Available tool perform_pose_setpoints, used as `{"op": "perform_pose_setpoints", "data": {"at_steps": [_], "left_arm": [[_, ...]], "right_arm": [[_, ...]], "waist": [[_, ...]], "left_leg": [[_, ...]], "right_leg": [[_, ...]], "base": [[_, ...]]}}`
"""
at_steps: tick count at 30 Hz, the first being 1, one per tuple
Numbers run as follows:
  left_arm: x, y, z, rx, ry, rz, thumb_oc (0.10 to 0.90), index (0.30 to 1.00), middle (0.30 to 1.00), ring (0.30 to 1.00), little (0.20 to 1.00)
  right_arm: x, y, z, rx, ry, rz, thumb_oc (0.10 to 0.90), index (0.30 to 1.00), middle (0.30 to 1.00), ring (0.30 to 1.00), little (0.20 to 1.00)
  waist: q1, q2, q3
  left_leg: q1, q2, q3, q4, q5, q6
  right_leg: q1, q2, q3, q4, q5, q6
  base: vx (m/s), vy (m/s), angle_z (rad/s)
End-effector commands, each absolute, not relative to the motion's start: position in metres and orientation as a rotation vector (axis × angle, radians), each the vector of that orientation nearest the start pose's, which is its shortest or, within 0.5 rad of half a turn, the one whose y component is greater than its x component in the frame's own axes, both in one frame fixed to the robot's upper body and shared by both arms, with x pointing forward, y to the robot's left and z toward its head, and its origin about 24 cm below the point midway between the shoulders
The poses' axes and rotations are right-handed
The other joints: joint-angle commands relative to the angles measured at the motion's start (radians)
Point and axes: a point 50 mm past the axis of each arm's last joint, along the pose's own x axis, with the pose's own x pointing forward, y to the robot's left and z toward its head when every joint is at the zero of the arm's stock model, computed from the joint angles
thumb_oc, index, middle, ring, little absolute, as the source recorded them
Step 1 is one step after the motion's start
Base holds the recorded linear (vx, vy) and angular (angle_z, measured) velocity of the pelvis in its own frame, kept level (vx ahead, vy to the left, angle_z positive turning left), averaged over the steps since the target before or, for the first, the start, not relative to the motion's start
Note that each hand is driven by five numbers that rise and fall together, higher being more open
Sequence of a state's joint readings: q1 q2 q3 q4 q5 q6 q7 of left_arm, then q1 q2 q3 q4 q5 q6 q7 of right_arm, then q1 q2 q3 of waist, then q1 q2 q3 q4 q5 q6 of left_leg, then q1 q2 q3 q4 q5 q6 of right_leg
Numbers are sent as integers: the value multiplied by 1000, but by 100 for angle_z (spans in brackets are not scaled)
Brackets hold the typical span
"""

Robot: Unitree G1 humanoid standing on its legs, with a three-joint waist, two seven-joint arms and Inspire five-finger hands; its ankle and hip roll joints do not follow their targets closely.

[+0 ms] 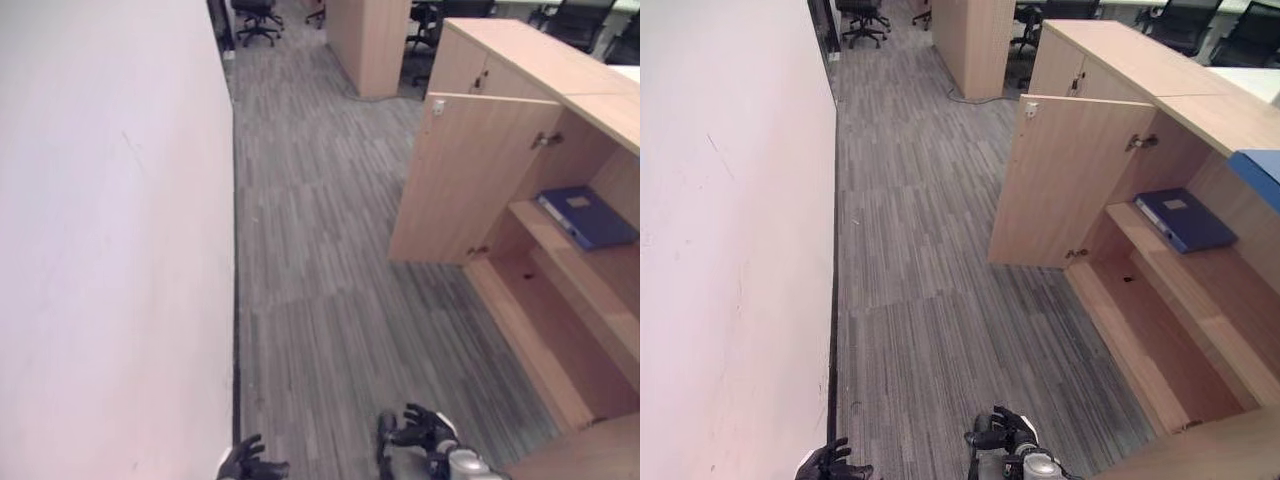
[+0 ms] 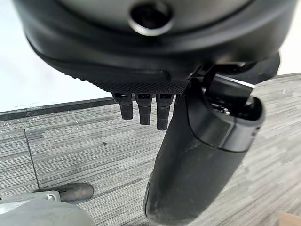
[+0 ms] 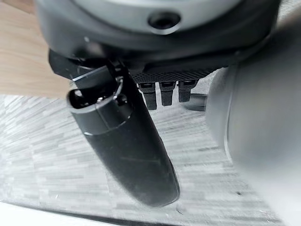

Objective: Put the empty folder in the office cabinet

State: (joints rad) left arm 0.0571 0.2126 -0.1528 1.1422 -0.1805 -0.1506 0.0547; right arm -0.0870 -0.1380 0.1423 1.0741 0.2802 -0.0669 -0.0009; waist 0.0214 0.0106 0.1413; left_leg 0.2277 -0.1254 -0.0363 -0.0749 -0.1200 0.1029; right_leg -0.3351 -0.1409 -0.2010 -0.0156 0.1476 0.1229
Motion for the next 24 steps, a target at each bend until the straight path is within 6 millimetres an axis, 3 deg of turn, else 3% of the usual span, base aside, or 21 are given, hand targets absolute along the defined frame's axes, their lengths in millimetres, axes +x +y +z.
{"op": "perform_pose_setpoints", "data": {"at_steps": [1,4,5,6,8,10,11,12,13,14,15,17,21,22,23,24], "left_arm": [[114,223,-149,196,953,102,800,900,900,900,900],[108,217,-152,218,973,63,800,900,900,900,900],[109,215,-152,228,974,42,800,900,900,900,900],[111,211,-152,231,967,12,800,900,900,900,900],[117,209,-150,239,949,-7,800,900,900,900,900],[125,208,-147,243,922,-17,800,900,900,900,900],[133,207,-144,247,893,-19,800,900,900,900,900],[133,207,-144,247,892,-19,800,900,900,900,900],[142,208,-140,230,861,4,800,900,900,900,900],[146,205,-139,223,850,14,800,900,900,900,900],[146,205,-139,223,850,14,800,900,900,900,900],[151,201,-137,215,832,9,800,900,900,900,900],[153,198,-136,210,820,1,800,900,900,900,900],[150,197,-138,210,827,3,800,900,900,900,900],[148,197,-139,215,833,4,800,900,900,900,900],[146,197,-140,222,844,3,800,900,900,900,900]], "right_arm": [[145,-207,-145,-2,953,-134,800,900,900,900,900],[125,-221,-150,0,1004,-198,800,900,900,900,900],[119,-226,-151,4,1017,-223,800,900,900,900,900],[112,-235,-151,8,1038,-262,800,900,900,900,900],[108,-240,-152,7,1051,-275,800,900,900,900,900],[108,-246,-150,-3,1051,-283,800,900,900,900,900],[108,-250,-149,-4,1043,-296,800,900,900,900,900],[108,-250,-149,-4,1043,-296,800,900,900,900,900],[112,-252,-146,5,1022,-311,800,900,900,900,900],[113,-255,-146,15,1019,-334,800,900,900,900,900],[113,-256,-146,15,1019,-334,800,900,900,900,900],[113,-257,-145,42,1012,-356,800,900,900,900,900],[113,-256,-145,55,1007,-361,800,900,900,900,900],[113,-253,-146,45,1007,-341,800,900,900,900,900],[116,-248,-146,31,1001,-309,800,900,900,900,900],[117,-245,-146,26,1002,-297,800,900,900,900,900]], "waist": [[-22,24,-17],[-39,16,-47],[-51,20,-53],[-78,37,-58],[-106,51,-52],[-117,50,-42],[-125,42,-28],[-125,43,-29],[-131,28,-20],[-133,11,-22],[-131,13,-21],[-125,-1,-24],[-112,-7,-24],[-80,1,-15],[-43,6,-2],[-33,10,5]], "left_leg": [[42,78,-67,-12,-20,-85],[95,88,-68,-12,-60,-107],[94,100,-60,16,-63,-125],[77,136,-35,103,-41,-171],[38,166,-10,243,45,-233],[-21,192,17,372,132,-265],[-71,206,25,471,211,-294],[-73,207,24,473,210,-294],[-91,217,39,569,273,-292],[-124,204,30,623,285,-267],[-125,206,31,628,281,-267],[-191,216,53,606,247,-232],[-258,227,65,449,190,-202],[-269,205,24,257,174,-196],[-333,154,-81,122,226,-190],[-374,132,-144,77,250,-196]], "right_leg": [[67,-16,-30,-42,67,48],[135,-38,-59,-54,113,47],[152,-42,-59,-51,117,42],[184,-32,-71,-49,106,26],[222,-4,-63,-46,75,-2],[268,20,-41,-52,31,-32],[289,18,-34,-54,16,-48],[289,19,-35,-54,16,-48],[318,36,3,-59,-13,-74],[344,44,48,-69,-32,-87],[343,46,50,-68,-33,-87],[371,45,100,-72,-52,-88],[409,46,158,-72,-79,-73],[442,58,208,-72,-107,-63],[477,84,281,-72,-125,-65],[486,104,332,-72,-128,-65]], "base": [[299,-69,19],[419,-138,48],[439,-214,102],[378,-223,73],[308,-216,42],[212,-189,-18],[131,-138,-28],[239,-202,-38],[367,-244,-42],[366,-241,-42],[315,-144,-50],[277,-56,-64],[275,23,-77],[554,67,-152],[575,44,-155],[425,-39,-110]]}}
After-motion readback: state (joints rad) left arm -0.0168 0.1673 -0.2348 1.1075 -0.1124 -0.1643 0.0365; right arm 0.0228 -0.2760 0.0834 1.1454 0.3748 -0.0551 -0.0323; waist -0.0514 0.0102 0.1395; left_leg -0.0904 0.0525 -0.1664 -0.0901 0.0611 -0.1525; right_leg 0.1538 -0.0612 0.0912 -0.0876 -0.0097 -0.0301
